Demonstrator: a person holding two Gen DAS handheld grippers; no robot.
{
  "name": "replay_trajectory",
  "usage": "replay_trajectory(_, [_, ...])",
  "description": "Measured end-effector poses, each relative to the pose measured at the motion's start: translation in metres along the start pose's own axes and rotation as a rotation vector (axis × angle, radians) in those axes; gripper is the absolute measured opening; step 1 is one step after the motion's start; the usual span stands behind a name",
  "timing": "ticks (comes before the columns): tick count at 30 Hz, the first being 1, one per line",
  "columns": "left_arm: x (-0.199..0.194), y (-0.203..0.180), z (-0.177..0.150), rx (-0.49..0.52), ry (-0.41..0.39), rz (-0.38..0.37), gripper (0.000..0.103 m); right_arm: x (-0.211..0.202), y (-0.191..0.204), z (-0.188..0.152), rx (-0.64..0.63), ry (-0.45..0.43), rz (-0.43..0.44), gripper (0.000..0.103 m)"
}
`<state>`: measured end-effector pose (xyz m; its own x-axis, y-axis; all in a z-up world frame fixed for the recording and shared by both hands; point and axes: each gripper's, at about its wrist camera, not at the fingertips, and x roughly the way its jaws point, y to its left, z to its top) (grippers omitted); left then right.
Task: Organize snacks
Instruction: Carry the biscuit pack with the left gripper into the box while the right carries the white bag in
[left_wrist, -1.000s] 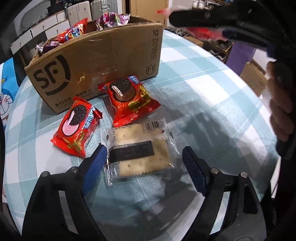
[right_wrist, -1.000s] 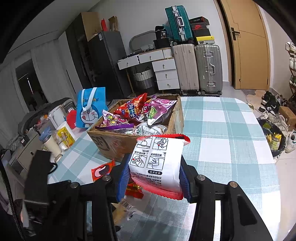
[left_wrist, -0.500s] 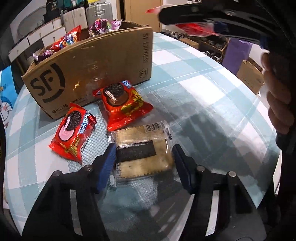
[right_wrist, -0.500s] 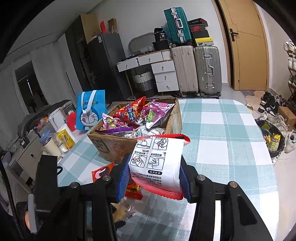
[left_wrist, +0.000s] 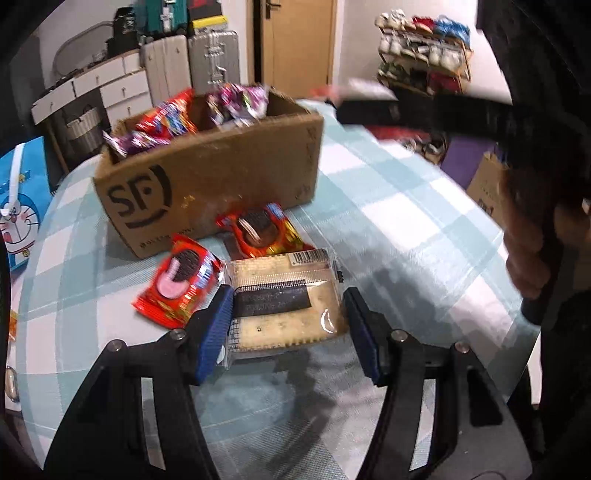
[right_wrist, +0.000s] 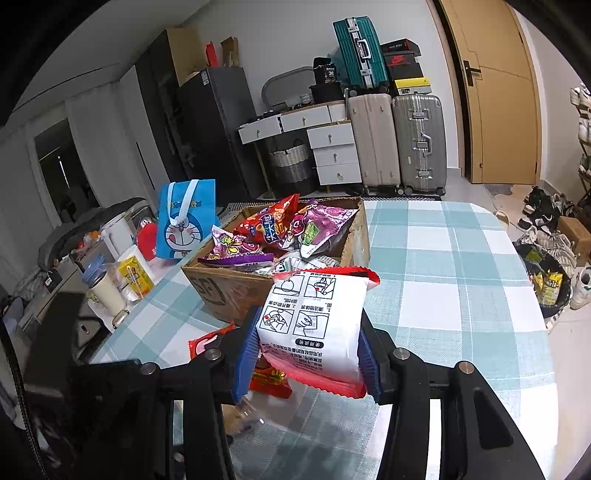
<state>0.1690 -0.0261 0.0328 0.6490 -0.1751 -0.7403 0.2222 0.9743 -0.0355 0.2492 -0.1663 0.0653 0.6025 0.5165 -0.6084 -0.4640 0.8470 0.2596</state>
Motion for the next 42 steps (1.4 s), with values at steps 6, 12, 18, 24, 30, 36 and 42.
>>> replay_trajectory(6, [-0.027, 0.019, 0.016, -0.037, -0.085, 0.030, 0.058, 0.000, 0.002, 0.000, -0.002, -0.002, 0.003, 0.048])
replay_trajectory(12, [-0.044, 0.042, 0.035, -0.080, -0.155, 0.068, 0.058, 0.001, 0.007, 0.000, -0.018, -0.014, 0.021, 0.048])
replay_trajectory(18, [-0.053, 0.066, 0.060, -0.111, -0.206, 0.096, 0.058, 0.012, 0.013, 0.006, -0.028, -0.008, 0.029, 0.048])
replay_trajectory(24, [-0.040, 0.080, 0.086, -0.128, -0.219, 0.112, 0.058, 0.024, 0.019, 0.023, -0.044, -0.011, 0.033, 0.048])
replay_trajectory(30, [-0.015, 0.091, 0.109, -0.138, -0.223, 0.124, 0.058, 0.040, 0.020, 0.039, -0.052, -0.010, 0.035, 0.048])
replay_trajectory(36, [0.005, 0.101, 0.124, -0.137, -0.224, 0.149, 0.058, 0.063, 0.016, 0.051, -0.057, 0.010, 0.016, 0.048])
replay_trajectory(42, [0.032, 0.105, 0.138, -0.120, -0.209, 0.154, 0.058, 0.087, 0.013, 0.058, -0.061, 0.030, 0.007, 0.048])
